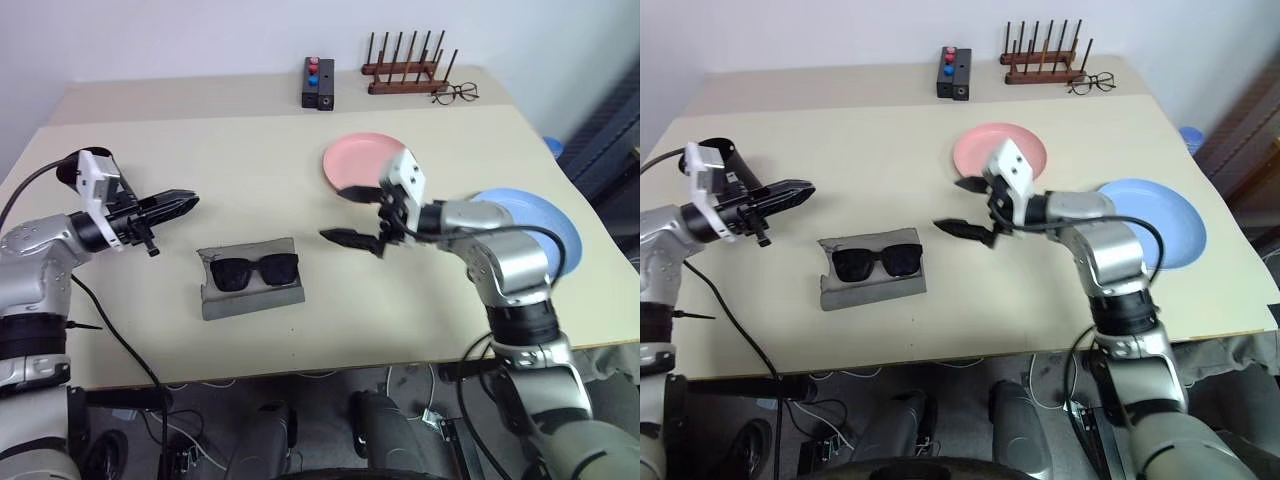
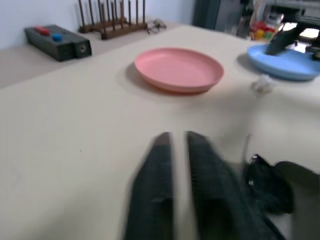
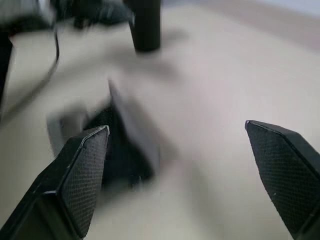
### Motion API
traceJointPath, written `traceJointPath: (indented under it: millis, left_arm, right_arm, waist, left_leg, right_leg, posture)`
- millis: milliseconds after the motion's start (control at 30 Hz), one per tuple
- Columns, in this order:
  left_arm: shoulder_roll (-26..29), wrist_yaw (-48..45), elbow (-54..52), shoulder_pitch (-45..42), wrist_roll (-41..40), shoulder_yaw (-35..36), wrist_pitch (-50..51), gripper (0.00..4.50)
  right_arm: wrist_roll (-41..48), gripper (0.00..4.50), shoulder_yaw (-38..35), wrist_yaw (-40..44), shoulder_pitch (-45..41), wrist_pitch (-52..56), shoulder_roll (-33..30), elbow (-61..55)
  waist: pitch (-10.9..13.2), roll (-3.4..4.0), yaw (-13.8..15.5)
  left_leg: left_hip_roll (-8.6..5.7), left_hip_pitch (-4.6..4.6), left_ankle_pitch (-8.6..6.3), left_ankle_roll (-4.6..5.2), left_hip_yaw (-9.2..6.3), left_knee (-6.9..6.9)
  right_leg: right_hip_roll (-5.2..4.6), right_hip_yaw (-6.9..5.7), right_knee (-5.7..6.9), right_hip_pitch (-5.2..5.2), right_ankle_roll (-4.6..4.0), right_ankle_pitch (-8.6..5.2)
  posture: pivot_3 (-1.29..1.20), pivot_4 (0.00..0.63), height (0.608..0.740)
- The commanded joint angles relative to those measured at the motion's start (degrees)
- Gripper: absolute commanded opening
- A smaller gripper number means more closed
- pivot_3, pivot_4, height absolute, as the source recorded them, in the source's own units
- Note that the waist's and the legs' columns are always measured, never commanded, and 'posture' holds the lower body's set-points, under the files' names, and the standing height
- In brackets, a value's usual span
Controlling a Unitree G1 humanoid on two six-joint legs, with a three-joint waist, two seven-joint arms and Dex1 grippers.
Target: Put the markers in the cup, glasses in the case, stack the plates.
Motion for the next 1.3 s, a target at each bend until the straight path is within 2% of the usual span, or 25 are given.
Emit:
traceJointPath:
  millis: [33,167,233,400,633,733,800,967,1067,1300]
  left_arm:
    - [-0.14,1.21,8.63,-5.22,7.26,-3.79,-5.73,0.06]
    - [-2.75,-2.84,14.26,-8.64,9.71,-7.47,-6.18,0.06]
    - [-2.55,-8.78,13.63,-8.94,9.67,-10.64,2.07,0.06]
    - [-1.26,-17.49,14.75,-10.80,9.21,-12.38,9.52,0.06]
    - [0.91,-22.07,10.17,-9.72,7.11,-13.92,13.35,0.06]
    - [0.50,-21.85,9.02,-8.68,6.69,-12.38,14.02,0.06]
    - [-0.43,-20.29,9.12,-7.92,6.40,-10.34,9.70,0.06]
    - [-3.55,-10.66,17.75,-14.58,4.61,-2.78,5.42,0.06]
    - [-3.04,-10.19,19.73,-13.21,11.35,-7.42,-2.64,0.06]
    - [-4.15,-13.49,19.17,-10.91,14.13,-10.83,-4.79,0.06]
  right_arm:
    - [1.59,4.50,-0.15,-1.18,0.72,-0.86,-1.11,-5.52]
    - [2.50,4.50,-0.40,-4.11,1.10,0.45,-0.48,-7.20]
    - [3.28,4.50,-0.81,-5.43,1.32,0.47,-0.12,-7.75]
    - [6.10,4.50,-1.58,-7.91,1.34,1.17,0.72,-8.81]
    - [6.45,4.50,-0.47,-9.63,1.02,0.32,0.46,-8.29]
    - [6.43,4.50,-0.13,-9.75,0.74,-0.01,0.09,-8.19]
    - [6.09,4.50,0.30,-9.89,0.48,-0.26,-0.15,-8.07]
    - [6.28,4.50,0.86,-10.17,0.50,-0.21,-0.08,-7.87]
    - [6.21,4.50,1.17,-10.15,0.22,-0.62,0.07,-7.64]
    - [7.06,4.50,1.02,-6.39,2.75,-2.29,-3.35,-9.48]
  waist:
    - [0.00,0.00,-0.05]
    - [-0.01,0.00,0.25]
    - [0.00,-0.01,0.33]
    - [0.00,-0.02,0.35]
    - [0.00,-0.02,0.29]
    - [0.00,-0.02,0.34]
    - [0.00,-0.02,0.39]
    - [0.00,-0.05,1.06]
    - [-0.02,-0.02,1.34]
    - [-0.01,-0.03,2.08]
  left_leg:
    - [0.03,0.01,-0.01,0.01,0.00,0.00]
    - [0.03,0.03,0.00,0.01,-0.02,0.02]
    - [0.01,-0.01,-0.01,0.02,-0.02,0.12]
    - [-0.02,-0.08,-0.04,0.08,-0.04,0.21]
    - [0.00,-0.07,-0.04,0.09,-0.06,0.20]
    - [0.01,-0.07,-0.04,0.08,-0.06,0.20]
    - [0.00,-0.07,-0.04,0.08,-0.07,0.20]
    - [0.00,-0.08,-0.04,0.08,-0.11,0.25]
    - [-0.02,-0.06,-0.03,0.07,-0.06,0.24]
    - [-0.02,-0.07,-0.04,0.08,-0.05,0.26]
  right_leg:
    - [0.04,0.00,0.02,-0.01,0.00,0.00]
    - [0.05,-0.01,0.07,0.00,0.00,0.00]
    - [0.03,-0.01,0.06,0.03,0.00,0.00]
    - [0.02,-0.03,0.05,0.03,0.01,0.00]
    - [0.03,-0.03,0.06,0.03,0.01,0.00]
    - [0.02,-0.02,0.05,0.02,0.01,0.00]
    - [0.01,-0.02,0.06,0.03,0.01,0.00]
    - [0.00,-0.06,0.06,0.04,0.01,0.00]
    - [0.01,-0.05,0.06,0.03,0.01,0.00]
    - [0.01,-0.05,0.04,0.06,0.01,0.00]
  posture:
    - [0.00,0.150,0.740]
    - [0.00,0.150,0.740]
    - [0.00,0.150,0.740]
    - [0.00,0.150,0.740]
    - [0.00,0.150,0.740]
    - [0.00,0.150,0.740]
    - [0.00,0.150,0.740]
    - [0.00,0.150,0.740]
    - [0.00,0.150,0.740]
    - [0.00,0.150,0.740]
